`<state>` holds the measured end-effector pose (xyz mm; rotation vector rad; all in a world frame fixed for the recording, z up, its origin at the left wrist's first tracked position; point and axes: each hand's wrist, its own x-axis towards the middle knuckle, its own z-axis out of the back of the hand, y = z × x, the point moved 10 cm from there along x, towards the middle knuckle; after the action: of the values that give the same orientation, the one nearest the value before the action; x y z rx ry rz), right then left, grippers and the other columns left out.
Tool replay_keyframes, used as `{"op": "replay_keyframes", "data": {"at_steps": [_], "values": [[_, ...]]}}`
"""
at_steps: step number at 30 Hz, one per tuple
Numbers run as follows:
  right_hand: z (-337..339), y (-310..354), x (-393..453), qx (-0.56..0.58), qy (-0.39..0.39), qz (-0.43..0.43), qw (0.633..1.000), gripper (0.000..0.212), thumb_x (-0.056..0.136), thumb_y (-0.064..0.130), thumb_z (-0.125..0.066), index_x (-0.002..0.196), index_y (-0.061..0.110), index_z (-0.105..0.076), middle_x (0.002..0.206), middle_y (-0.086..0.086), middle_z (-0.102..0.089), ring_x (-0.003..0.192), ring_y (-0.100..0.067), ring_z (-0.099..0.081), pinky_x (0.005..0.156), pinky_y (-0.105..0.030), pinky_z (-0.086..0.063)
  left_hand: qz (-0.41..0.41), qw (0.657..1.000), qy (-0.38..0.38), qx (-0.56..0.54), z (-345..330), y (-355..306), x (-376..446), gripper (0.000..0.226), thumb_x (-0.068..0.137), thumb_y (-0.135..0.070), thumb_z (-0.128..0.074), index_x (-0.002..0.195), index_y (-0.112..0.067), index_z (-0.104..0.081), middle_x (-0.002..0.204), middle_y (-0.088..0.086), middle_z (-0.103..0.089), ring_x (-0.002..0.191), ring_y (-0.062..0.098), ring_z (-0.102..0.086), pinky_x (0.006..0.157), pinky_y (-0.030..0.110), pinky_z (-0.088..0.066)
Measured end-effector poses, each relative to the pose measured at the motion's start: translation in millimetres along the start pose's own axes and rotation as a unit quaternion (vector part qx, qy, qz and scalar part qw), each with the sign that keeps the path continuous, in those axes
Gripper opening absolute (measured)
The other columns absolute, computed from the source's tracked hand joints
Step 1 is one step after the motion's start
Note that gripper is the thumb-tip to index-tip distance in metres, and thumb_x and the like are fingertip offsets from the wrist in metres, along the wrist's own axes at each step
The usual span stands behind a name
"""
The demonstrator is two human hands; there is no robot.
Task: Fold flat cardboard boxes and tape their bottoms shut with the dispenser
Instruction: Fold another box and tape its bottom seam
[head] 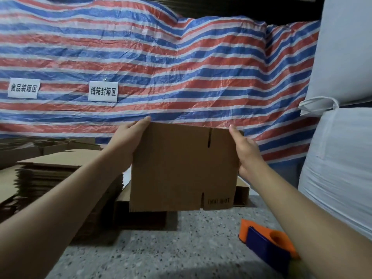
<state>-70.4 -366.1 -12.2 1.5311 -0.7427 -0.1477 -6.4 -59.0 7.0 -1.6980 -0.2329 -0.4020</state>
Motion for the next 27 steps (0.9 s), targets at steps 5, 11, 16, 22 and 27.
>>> {"op": "replay_keyframes", "data": {"at_steps": [5,11,16,22,27], "values": [[20.7,-32.7,-26.5,-0.017,-0.031,-0.031,0.999,0.048,0.089,0.062,-0.063,0.102,0.016,-0.069,0.099,-0.009,-0.077,0.093,-0.028,-0.074,0.093,-0.052,-0.056,0.024,1.000,0.019,0.007,-8.2,37.5,-16.7,0.037,0.077,-0.054,-0.077,0.094,-0.023,-0.067,0.073,-0.010,-0.075,0.066,0.006,-0.072,0.049,0.019,-0.052],[36.1,-73.2,-61.0,-0.024,-0.065,-0.066,0.995,0.053,0.089,0.062,-0.063,0.102,0.011,-0.070,0.103,-0.015,-0.075,0.096,-0.031,-0.071,0.094,-0.051,-0.056,0.065,0.998,0.011,0.001,-5.1,89.3,-36.6,0.034,0.078,-0.049,-0.077,0.096,-0.021,-0.070,0.077,-0.005,-0.076,0.069,0.009,-0.073,0.051,0.020,-0.054],[36.9,-110.6,-76.9,-0.013,-0.060,-0.110,0.992,0.041,0.090,0.052,-0.069,0.102,0.014,-0.070,0.100,-0.011,-0.075,0.099,-0.033,-0.070,0.099,-0.057,-0.053,0.102,0.995,-0.004,0.015,4.9,130.4,-51.2,0.030,0.081,-0.043,-0.076,0.092,-0.016,-0.071,0.072,-0.001,-0.075,0.061,0.010,-0.071,0.048,0.020,-0.052],[37.0,-119.4,-80.6,-0.016,-0.066,-0.128,0.989,0.033,0.090,0.047,-0.069,0.097,0.015,-0.071,0.097,-0.009,-0.075,0.097,-0.031,-0.070,0.098,-0.055,-0.053,0.124,0.991,0.007,0.051,9.1,139.3,-56.5,0.031,0.081,-0.043,-0.076,0.092,-0.014,-0.073,0.077,0.003,-0.076,0.075,0.018,-0.072,0.064,0.029,-0.054],[35.4,-114.6,-81.8,-0.020,-0.072,-0.117,0.990,0.026,0.090,0.042,-0.067,0.097,0.017,-0.069,0.097,-0.010,-0.075,0.095,-0.029,-0.070,0.093,-0.052,-0.056,0.133,0.970,0.119,0.163,3.1,118.2,-52.1,0.028,0.087,-0.044,-0.069,0.092,-0.017,-0.076,0.087,0.003,-0.077,0.092,0.021,-0.072,0.083,0.032,-0.053]]}}
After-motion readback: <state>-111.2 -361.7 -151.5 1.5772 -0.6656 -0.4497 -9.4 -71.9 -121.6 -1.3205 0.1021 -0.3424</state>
